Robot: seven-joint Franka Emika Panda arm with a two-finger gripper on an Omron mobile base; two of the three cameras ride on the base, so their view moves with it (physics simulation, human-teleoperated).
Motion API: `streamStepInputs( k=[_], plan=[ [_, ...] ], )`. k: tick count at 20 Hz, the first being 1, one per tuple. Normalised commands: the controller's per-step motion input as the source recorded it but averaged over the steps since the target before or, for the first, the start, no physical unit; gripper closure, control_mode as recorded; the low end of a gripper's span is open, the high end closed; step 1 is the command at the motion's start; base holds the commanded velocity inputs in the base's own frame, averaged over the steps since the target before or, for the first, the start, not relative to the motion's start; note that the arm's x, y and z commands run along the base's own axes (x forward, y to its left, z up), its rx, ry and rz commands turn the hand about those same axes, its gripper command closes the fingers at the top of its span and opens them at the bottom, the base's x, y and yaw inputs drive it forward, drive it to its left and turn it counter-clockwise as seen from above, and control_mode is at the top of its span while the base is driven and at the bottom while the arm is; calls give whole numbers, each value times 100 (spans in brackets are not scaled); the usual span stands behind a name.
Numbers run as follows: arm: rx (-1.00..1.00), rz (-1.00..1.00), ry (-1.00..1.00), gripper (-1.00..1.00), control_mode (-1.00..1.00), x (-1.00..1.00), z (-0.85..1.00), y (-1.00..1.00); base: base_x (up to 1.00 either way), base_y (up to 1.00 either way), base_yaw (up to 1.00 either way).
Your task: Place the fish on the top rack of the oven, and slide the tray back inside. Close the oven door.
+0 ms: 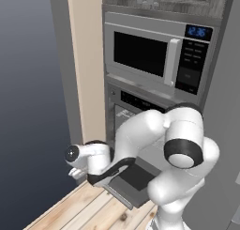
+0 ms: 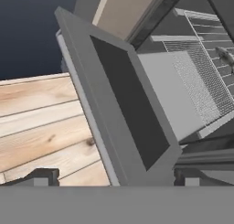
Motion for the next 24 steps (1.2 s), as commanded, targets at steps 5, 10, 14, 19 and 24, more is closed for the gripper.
streamStepInputs(
  k=[5, 10, 14, 19, 24],
  plan=[
    [-19, 13, 7, -100, -100, -19, -21, 36, 0, 0, 0],
    [-38, 18, -33, -100, -100, -52, -76, 45, 0, 0, 0],
    [-36, 9, -12, -100, -100, -3, -56, 36, 0, 0, 0],
    [-35, 5, 0, -100, -100, 0, -39, 75, 0, 0, 0],
    [-24, 0, 1, -100, -100, 0, -17, 55, 0, 0, 0]
  ],
)
